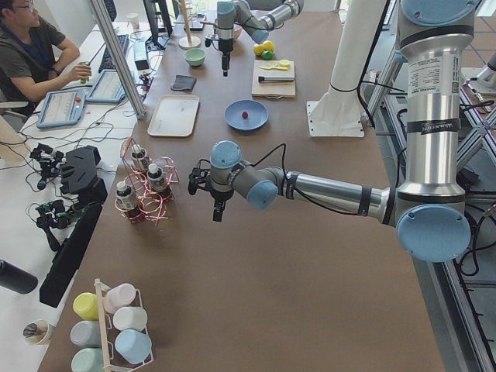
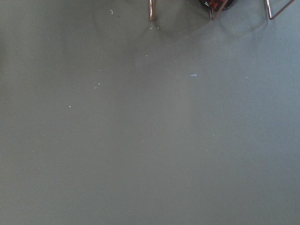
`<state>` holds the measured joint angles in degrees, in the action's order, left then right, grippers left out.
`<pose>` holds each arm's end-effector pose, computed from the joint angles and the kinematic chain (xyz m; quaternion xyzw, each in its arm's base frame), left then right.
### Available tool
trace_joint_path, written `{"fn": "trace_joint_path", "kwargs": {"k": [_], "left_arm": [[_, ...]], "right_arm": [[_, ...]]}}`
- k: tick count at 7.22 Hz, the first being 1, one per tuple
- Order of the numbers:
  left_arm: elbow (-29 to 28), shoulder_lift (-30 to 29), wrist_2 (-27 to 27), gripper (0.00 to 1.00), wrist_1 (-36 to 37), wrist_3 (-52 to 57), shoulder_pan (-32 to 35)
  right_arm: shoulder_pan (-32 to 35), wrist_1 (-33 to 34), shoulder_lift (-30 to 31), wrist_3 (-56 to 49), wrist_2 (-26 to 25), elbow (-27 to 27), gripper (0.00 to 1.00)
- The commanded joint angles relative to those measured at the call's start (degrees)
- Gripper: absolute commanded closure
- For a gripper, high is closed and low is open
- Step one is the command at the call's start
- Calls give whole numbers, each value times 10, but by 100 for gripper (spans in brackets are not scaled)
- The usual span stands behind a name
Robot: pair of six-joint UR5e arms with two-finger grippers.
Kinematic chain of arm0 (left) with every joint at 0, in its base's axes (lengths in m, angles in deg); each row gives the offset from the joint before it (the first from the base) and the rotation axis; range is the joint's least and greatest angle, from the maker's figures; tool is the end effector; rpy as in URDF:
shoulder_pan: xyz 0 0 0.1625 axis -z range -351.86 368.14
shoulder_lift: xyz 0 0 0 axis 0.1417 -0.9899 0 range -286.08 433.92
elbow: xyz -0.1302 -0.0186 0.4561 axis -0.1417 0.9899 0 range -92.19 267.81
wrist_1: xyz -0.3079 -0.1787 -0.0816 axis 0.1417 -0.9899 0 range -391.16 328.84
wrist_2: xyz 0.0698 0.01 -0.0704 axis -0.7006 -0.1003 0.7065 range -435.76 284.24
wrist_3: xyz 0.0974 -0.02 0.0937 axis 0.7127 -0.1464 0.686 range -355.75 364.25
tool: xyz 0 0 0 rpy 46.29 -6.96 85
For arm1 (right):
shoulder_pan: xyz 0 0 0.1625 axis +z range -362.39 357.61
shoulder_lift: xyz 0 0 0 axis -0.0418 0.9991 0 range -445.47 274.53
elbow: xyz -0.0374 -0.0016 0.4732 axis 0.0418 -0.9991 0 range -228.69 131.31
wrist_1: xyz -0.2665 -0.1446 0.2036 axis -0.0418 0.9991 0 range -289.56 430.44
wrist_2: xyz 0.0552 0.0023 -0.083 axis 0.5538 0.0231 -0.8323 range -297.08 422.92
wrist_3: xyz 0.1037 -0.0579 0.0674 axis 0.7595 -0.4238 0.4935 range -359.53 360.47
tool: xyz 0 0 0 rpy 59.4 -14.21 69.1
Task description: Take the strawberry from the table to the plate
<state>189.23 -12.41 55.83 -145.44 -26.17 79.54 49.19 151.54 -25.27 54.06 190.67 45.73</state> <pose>0.1017 -0.4355 0.6241 0.0931 0.4175 0.0049 0.9039 -0.3733 -0.5509 0.3939 0.0252 -0.4592 -0.0015 0.8880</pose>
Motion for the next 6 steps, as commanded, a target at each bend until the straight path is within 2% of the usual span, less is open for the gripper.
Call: {"fn": "trace_joint_path", "kwargs": {"k": [1,2,3,4,5,6], "left_arm": [[9,-9,40,3,144,168,108],[25,-36,41,3,261,227,142],[40,-67,41,3,366,278,169],[42,-77,40,3,412,319,195],[45,-75,41,3,413,322,199],[45,-75,42,3,412,321,198]], "right_arm": [[142,5,136,-238,66,22,1],[206,10,195,-367,72,13,1],[274,70,213,-515,73,-14,1],[328,138,215,-631,63,-35,1],[373,153,215,-693,59,-74,1],[400,154,215,-701,59,-93,1]]}}
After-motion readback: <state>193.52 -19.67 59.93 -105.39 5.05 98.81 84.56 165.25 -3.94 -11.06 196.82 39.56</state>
